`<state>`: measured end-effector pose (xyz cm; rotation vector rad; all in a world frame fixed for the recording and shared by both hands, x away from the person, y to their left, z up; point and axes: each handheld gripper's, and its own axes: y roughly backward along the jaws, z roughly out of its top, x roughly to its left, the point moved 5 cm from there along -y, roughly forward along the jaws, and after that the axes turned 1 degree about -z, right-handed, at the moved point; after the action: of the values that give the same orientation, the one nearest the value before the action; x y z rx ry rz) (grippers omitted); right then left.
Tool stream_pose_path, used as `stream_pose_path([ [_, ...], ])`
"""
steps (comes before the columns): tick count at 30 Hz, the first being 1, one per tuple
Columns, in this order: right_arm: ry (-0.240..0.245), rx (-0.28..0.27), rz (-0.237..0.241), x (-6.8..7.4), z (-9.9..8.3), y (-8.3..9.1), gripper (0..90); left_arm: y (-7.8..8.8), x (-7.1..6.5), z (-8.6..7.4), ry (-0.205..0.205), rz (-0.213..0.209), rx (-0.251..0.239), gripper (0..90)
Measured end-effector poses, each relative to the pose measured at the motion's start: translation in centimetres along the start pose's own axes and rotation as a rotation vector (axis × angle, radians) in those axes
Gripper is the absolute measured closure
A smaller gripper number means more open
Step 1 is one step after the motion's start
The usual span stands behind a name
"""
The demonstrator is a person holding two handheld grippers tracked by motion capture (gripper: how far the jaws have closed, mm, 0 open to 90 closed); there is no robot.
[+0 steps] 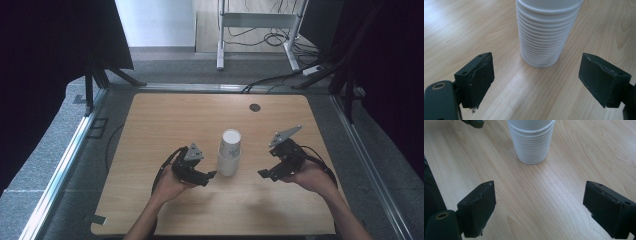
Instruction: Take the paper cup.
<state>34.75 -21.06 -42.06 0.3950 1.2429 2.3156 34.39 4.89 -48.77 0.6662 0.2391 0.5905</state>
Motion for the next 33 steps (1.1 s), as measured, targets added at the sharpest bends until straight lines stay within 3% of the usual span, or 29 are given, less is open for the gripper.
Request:
stream_pose_path([
  [22,0.013,0.023,0.009,0.1,3.4,-0.3,13.7,-1.9,-0.3,1.7,-0.025,-0.032,-0.010,13.9],
  [33,0.029,0.073,0.001,0.0,5.1,-0.8,14.2,-2.2,-0.3,2.3,-0.020,-0.043,-0.029,14.1],
])
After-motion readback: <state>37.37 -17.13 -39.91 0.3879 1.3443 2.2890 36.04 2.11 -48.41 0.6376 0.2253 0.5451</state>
